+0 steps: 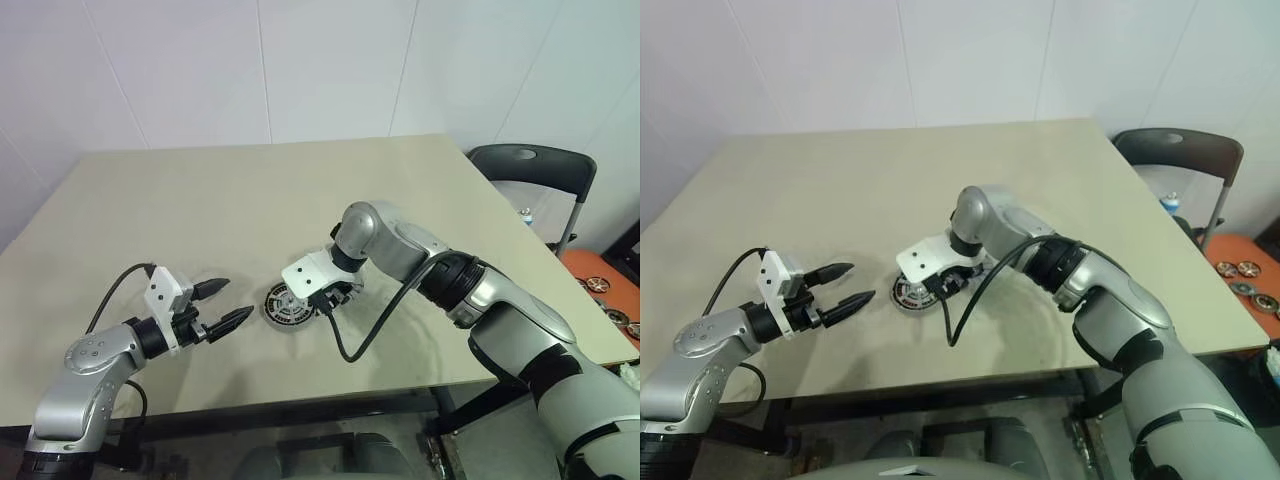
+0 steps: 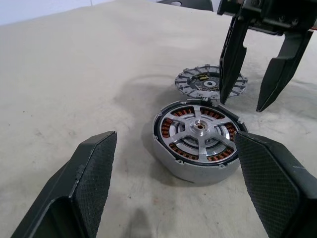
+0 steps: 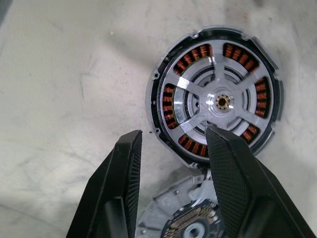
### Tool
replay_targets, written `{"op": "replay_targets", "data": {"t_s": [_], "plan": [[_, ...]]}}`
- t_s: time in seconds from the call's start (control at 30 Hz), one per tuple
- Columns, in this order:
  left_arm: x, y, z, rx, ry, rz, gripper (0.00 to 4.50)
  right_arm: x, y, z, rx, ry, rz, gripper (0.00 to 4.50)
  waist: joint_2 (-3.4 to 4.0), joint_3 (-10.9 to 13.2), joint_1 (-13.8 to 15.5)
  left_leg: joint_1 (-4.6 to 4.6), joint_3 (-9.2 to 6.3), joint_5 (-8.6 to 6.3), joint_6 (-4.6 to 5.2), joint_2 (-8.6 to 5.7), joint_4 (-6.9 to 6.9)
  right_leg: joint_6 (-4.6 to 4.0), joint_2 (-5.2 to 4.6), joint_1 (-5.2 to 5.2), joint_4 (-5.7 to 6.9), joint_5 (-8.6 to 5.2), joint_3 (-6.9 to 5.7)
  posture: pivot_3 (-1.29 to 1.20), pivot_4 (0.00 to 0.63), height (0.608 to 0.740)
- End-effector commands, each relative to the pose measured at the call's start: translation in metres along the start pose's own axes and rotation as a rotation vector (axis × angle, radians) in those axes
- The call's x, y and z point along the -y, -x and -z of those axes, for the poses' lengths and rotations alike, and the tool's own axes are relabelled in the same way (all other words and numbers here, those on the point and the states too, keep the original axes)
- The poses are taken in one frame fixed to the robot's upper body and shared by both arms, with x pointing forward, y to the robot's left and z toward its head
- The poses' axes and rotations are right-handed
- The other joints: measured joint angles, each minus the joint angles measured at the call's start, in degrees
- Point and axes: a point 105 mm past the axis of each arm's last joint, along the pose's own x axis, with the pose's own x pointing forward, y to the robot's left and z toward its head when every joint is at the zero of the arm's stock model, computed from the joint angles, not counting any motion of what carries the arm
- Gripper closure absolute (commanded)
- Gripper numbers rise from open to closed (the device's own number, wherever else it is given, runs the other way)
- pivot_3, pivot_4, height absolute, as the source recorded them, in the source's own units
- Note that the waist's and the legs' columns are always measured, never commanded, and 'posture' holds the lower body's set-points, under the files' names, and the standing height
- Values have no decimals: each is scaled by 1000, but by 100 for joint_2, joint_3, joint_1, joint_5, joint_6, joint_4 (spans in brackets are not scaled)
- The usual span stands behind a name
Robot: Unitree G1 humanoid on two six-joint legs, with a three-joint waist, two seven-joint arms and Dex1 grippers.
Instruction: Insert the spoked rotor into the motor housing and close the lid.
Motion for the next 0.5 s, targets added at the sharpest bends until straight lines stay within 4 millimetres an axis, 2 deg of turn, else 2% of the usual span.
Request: {"op": "replay_targets", "data": {"t_s": [0.03,0.23,0.5], "plan": [[1,1,-11,28,-36,5,484,3,3,-2,0,60,9,2368,1,0,0,0,0,0,0,0,0,0,0,0,0,0,0,0,0,740],[1,2,-11,28,-39,4,484,6,-5,9,-46,135,24,2368,0,0,-8,5,1,0,0,1,-1,-1,1,2,1,0,1,0,0,740],[1,3,-11,27,-36,-4,484,5,-13,4,-15,111,0,2368,0,0,-6,5,0,0,0,1,-1,-2,1,2,2,1,3,0,0,740]]}}
